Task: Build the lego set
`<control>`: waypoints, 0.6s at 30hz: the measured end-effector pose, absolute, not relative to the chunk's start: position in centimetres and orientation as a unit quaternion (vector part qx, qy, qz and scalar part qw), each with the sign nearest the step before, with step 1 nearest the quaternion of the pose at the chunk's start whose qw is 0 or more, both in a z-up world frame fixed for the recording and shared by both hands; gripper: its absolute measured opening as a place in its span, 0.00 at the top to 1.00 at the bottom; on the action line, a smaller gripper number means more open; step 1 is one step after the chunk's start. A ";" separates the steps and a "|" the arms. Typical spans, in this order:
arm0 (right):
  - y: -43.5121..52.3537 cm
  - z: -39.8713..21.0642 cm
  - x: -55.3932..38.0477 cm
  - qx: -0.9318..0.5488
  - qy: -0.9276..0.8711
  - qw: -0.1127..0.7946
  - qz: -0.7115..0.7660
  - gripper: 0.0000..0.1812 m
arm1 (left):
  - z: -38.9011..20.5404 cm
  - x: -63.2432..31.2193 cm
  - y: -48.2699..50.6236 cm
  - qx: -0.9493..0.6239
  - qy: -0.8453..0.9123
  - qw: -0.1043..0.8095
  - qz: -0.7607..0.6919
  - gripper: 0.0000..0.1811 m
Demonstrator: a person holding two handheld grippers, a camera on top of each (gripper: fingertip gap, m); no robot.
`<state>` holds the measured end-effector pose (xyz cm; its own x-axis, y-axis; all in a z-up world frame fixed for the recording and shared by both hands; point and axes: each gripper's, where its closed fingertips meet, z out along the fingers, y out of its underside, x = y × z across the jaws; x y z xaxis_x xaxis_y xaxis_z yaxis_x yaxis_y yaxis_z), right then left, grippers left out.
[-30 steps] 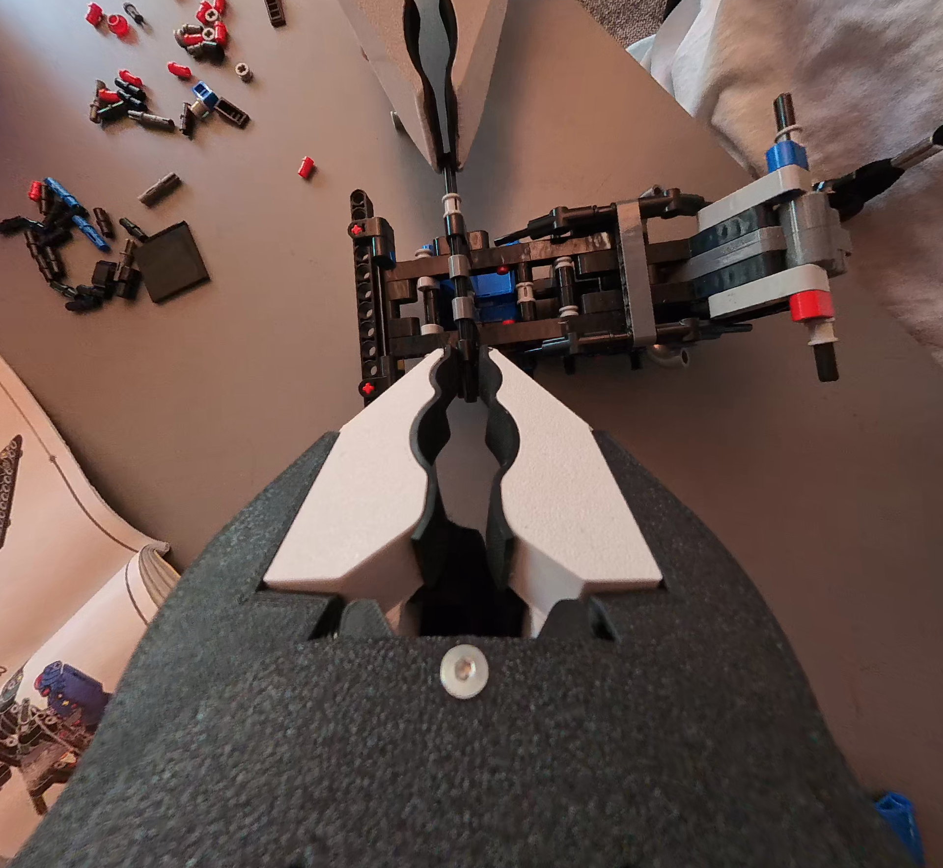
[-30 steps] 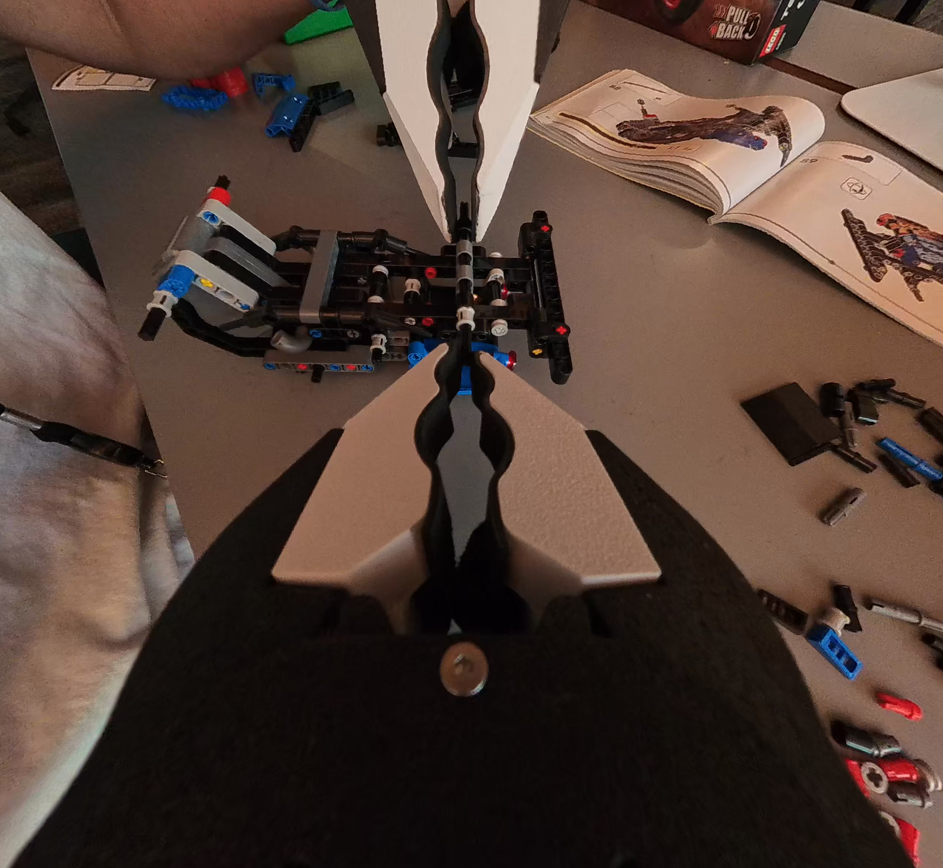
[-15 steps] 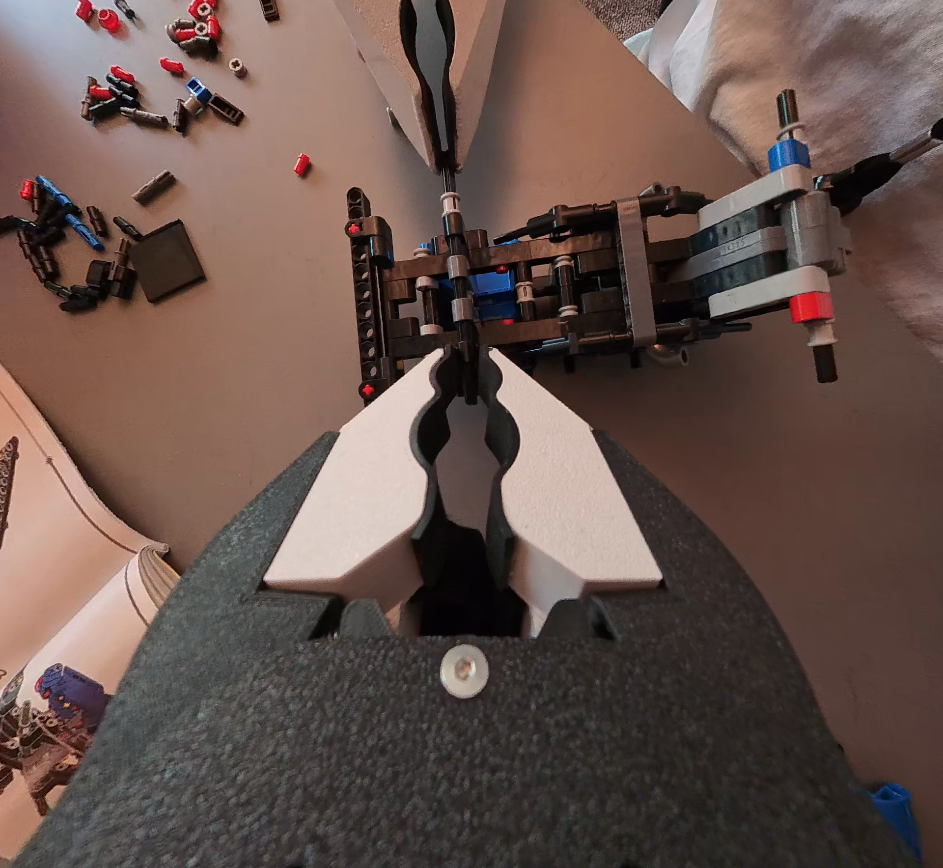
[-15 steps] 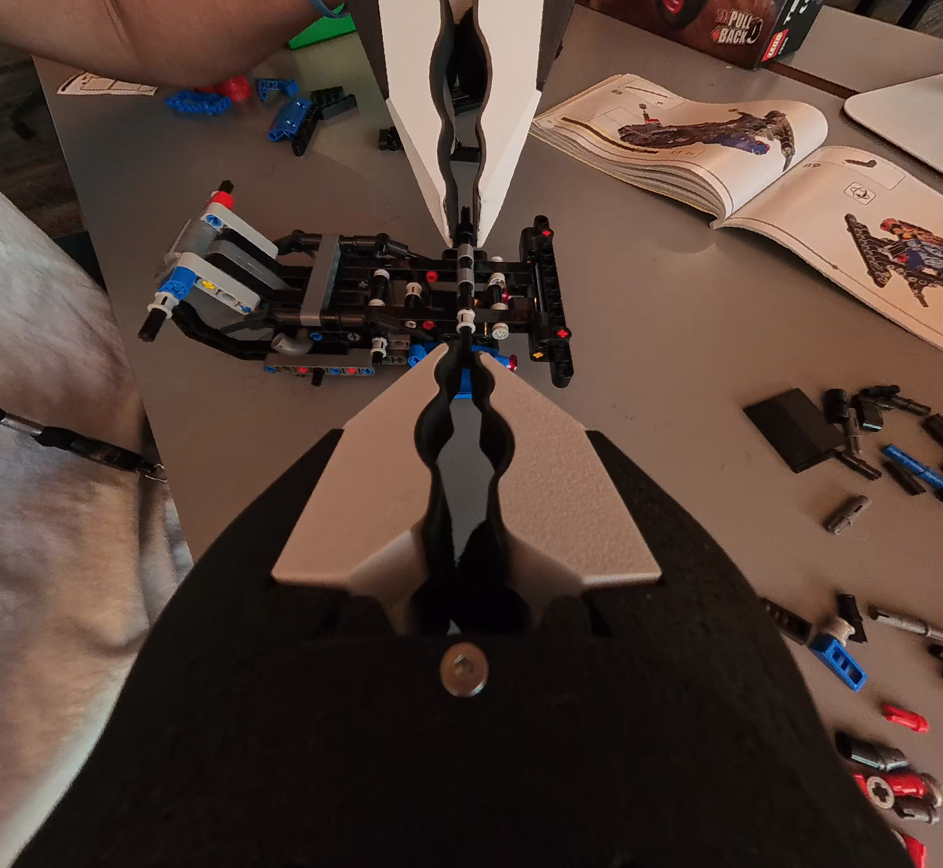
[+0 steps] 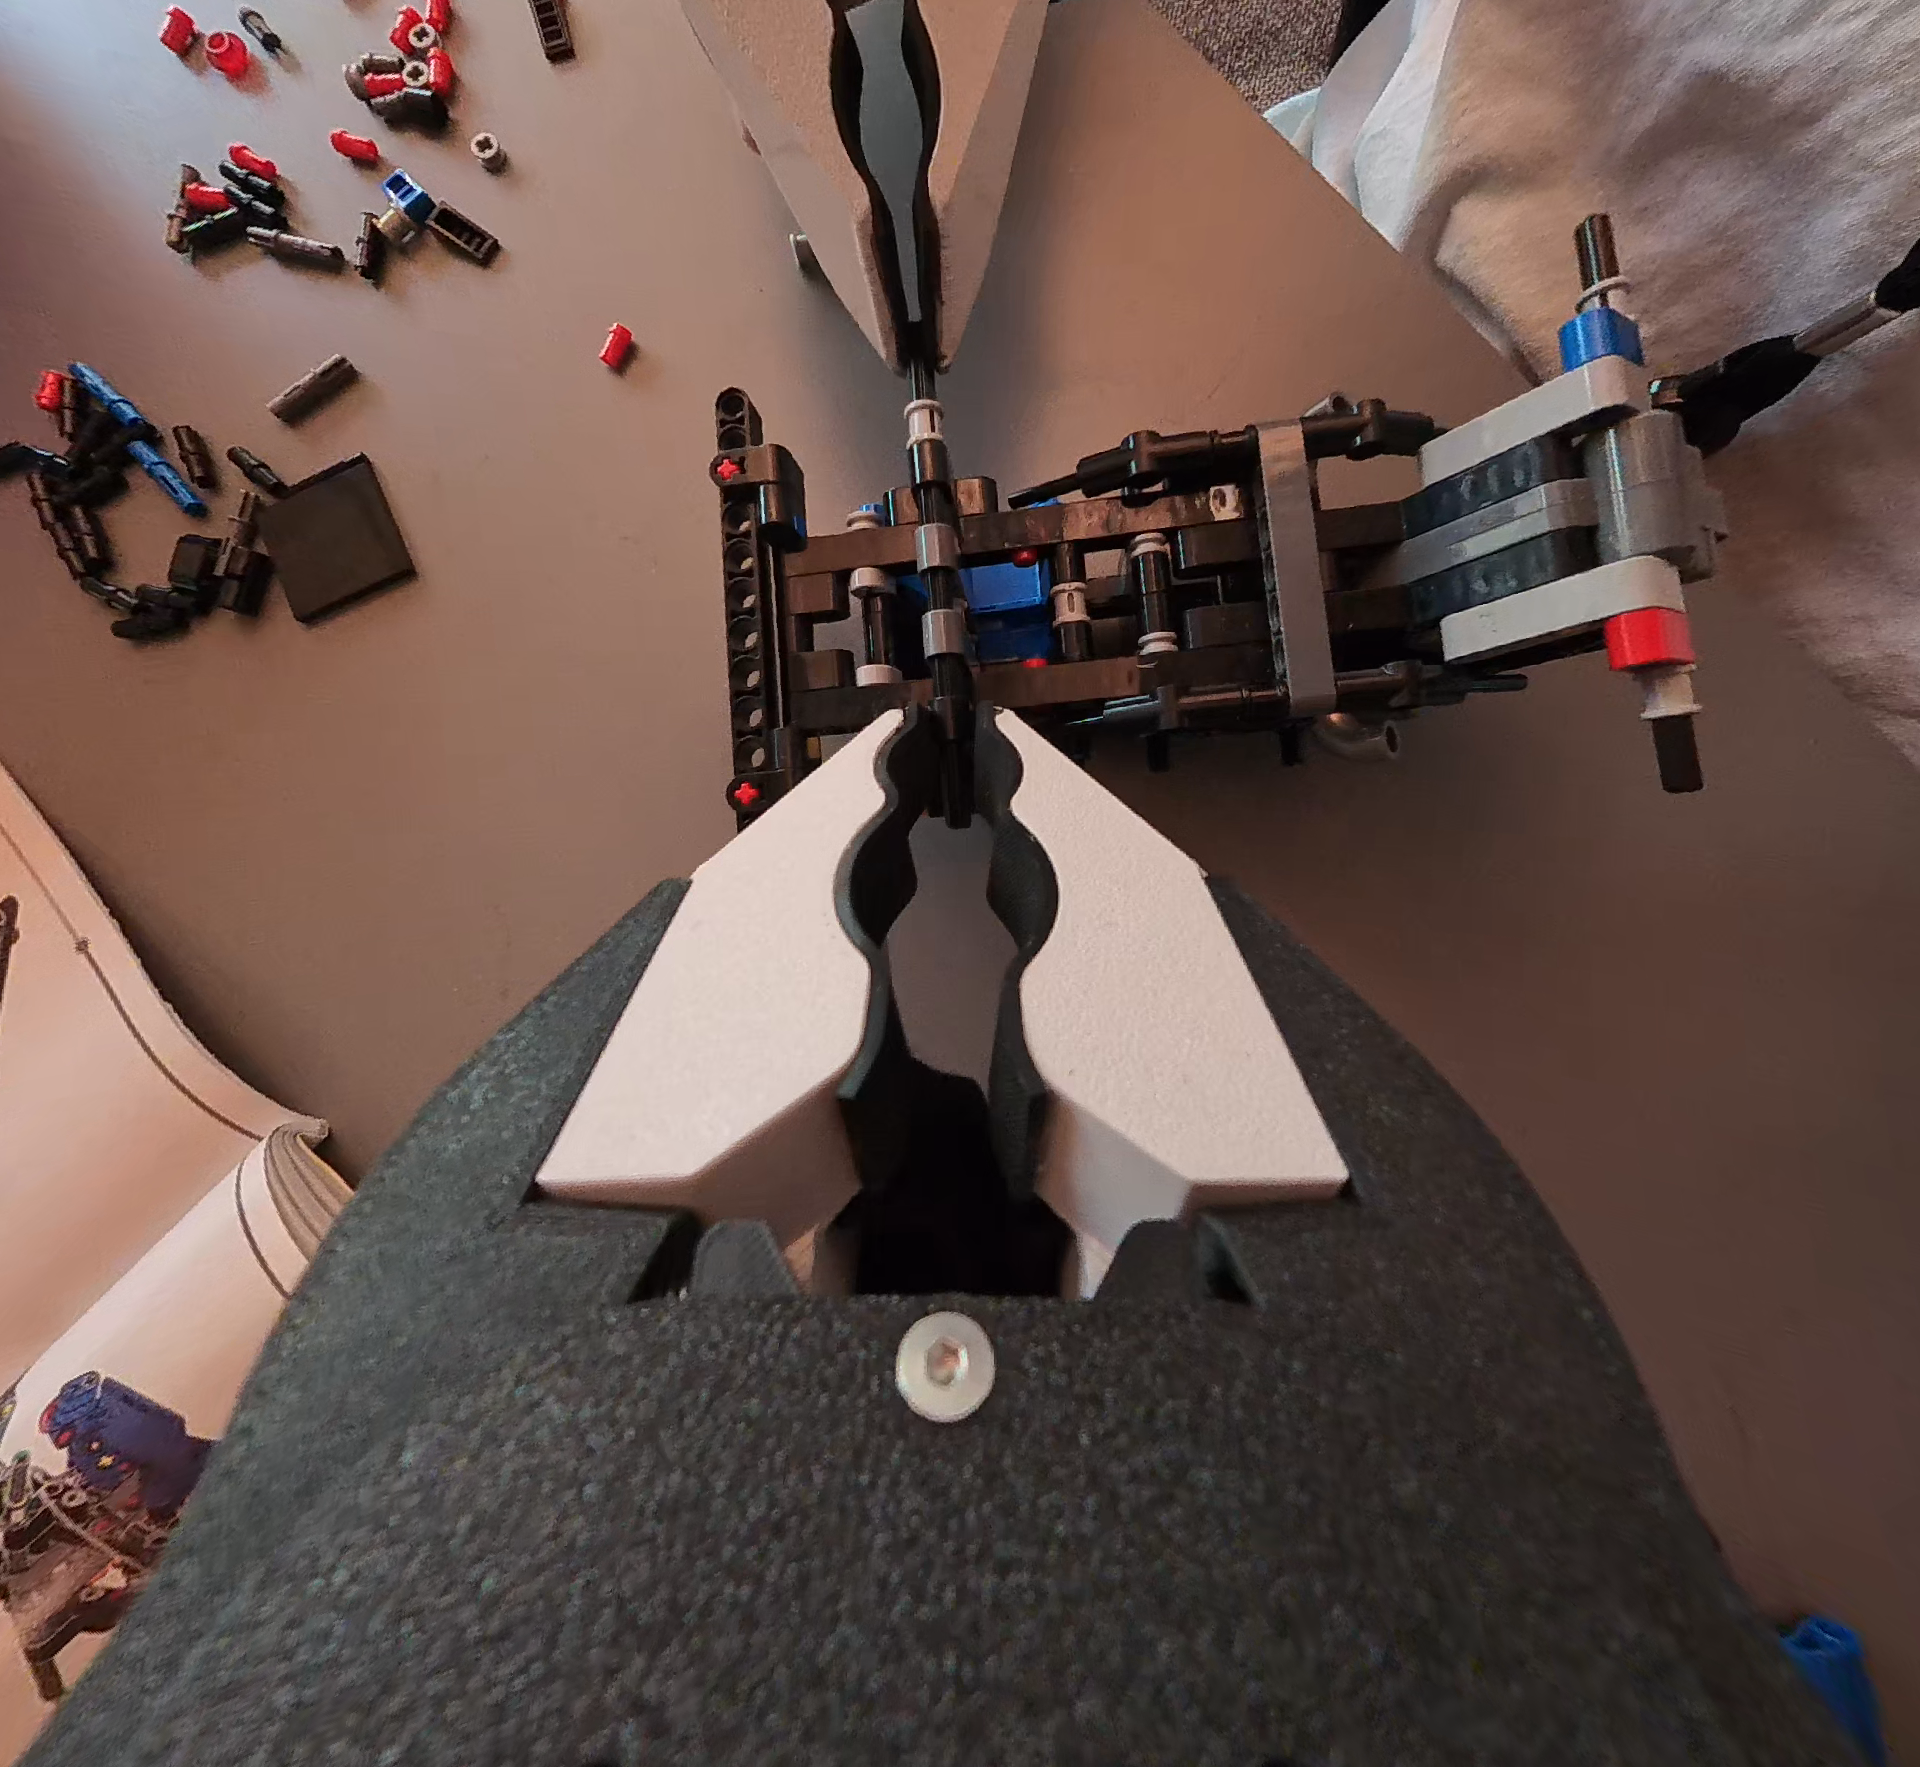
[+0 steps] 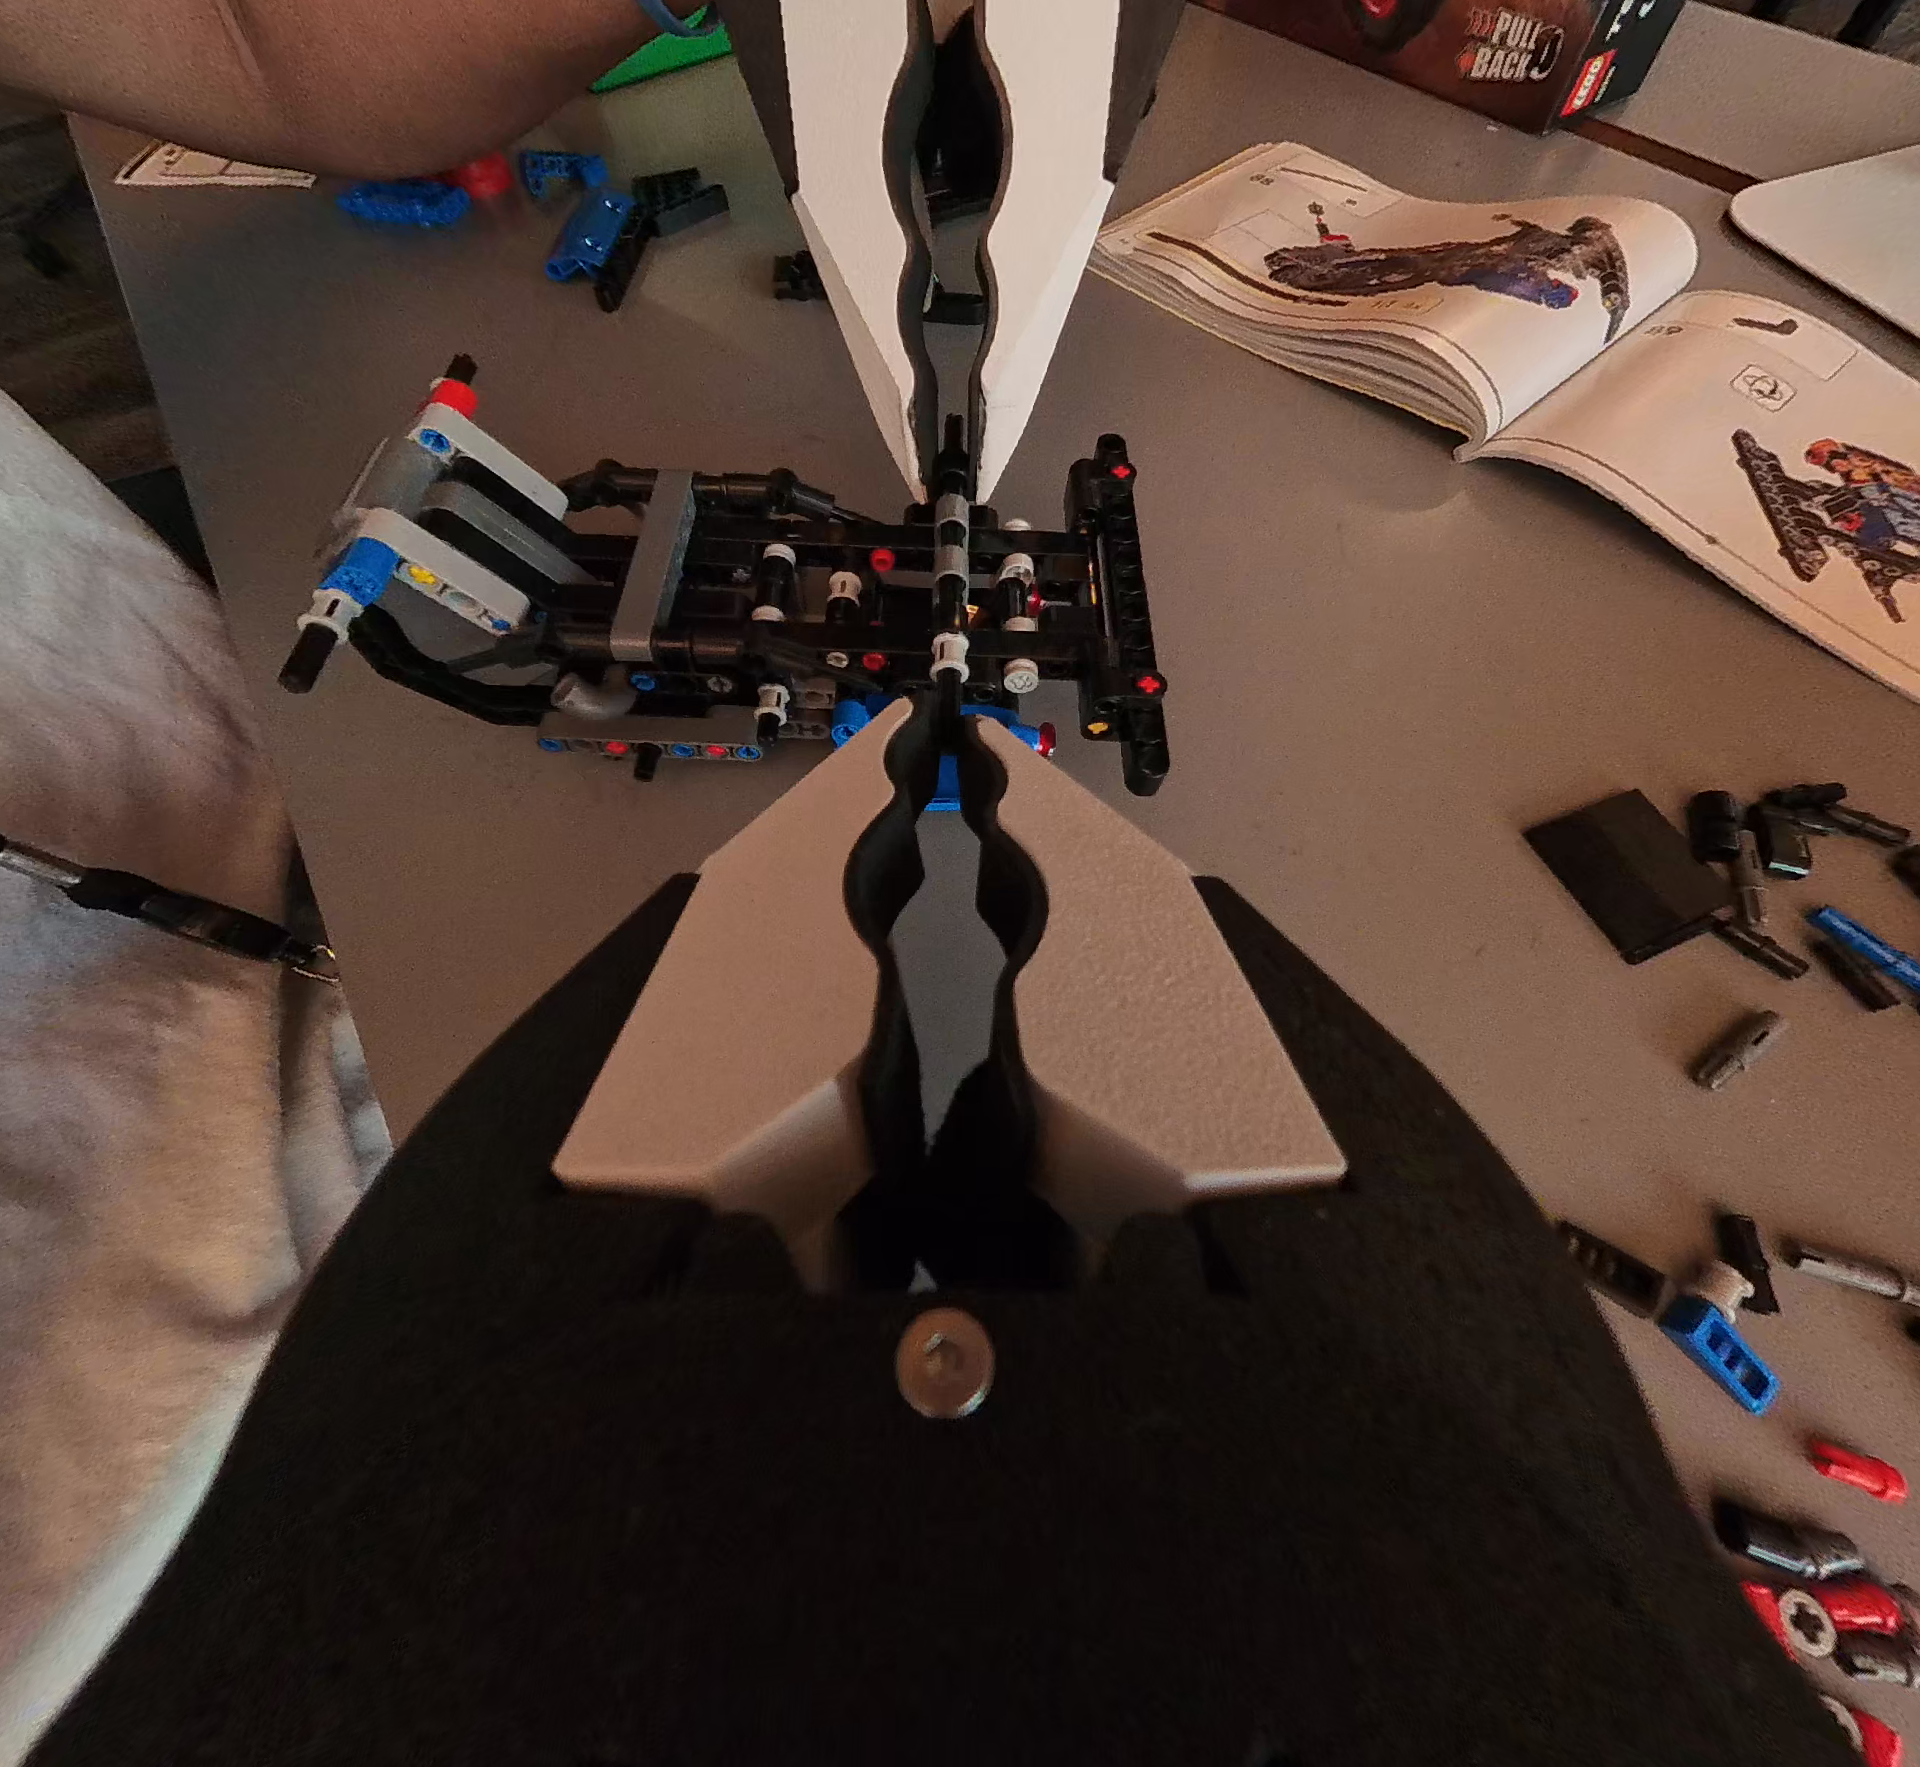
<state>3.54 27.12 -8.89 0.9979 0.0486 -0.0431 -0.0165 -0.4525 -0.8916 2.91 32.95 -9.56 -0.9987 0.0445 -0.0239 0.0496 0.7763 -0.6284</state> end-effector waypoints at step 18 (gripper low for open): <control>25.4 -7.8 2.9 -0.841 0.001 0.537 0.073 0.88 | -9.5 2.7 32.2 0.034 0.941 0.022 -0.335 0.93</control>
<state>2.93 25.37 -7.85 0.9894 0.0767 -0.1234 -0.0797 -0.4236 -0.9023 2.68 32.25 -9.52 -0.9967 0.0497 -0.0642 0.0790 0.7738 -0.6285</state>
